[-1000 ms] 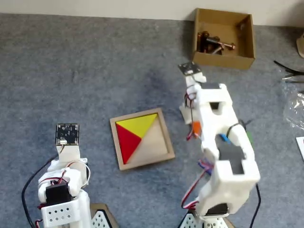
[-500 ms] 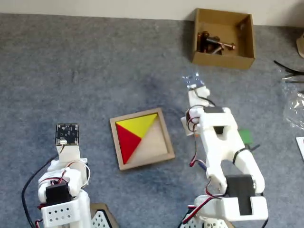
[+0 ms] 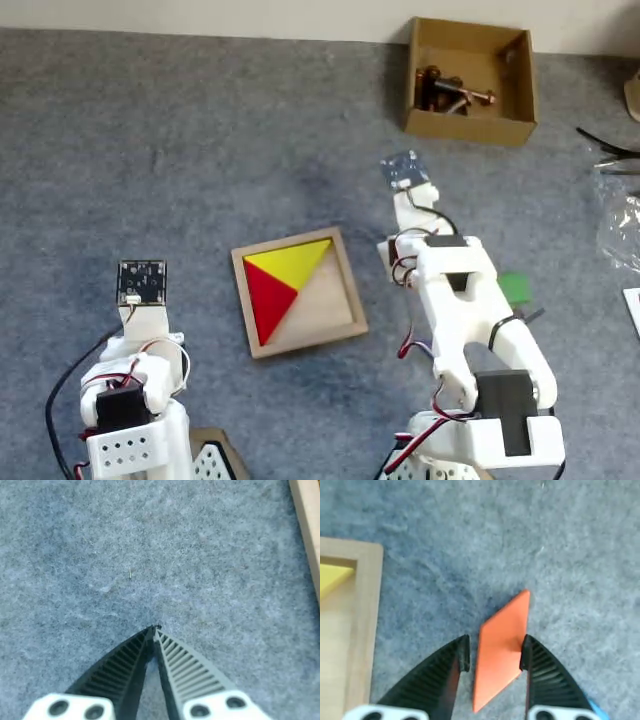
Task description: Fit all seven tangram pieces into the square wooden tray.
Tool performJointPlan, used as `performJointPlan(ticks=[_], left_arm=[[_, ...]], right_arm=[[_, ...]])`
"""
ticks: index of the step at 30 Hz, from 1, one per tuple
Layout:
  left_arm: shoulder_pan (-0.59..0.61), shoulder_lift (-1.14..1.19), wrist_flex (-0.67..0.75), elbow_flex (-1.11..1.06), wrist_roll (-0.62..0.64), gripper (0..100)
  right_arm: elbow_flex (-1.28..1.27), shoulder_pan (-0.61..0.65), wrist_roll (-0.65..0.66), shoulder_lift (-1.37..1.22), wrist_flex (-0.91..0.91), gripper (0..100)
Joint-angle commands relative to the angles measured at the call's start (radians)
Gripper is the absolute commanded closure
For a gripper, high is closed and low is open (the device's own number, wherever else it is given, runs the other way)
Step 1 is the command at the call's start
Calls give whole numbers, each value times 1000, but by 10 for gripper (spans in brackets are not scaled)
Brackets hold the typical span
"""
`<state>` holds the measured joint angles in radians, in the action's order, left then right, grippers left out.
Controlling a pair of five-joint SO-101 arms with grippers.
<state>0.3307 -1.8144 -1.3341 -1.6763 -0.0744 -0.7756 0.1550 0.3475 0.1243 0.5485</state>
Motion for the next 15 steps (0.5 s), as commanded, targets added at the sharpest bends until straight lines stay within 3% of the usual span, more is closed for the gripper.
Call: performJointPlan(ticks=[1, 15], left_arm=[[13, -7, -5, -19, 9, 995], [13, -7, -5, -19, 9, 995]], right_arm=[[8, 5, 12, 50, -24, 838], [16, -38, 71, -73, -18, 837]])
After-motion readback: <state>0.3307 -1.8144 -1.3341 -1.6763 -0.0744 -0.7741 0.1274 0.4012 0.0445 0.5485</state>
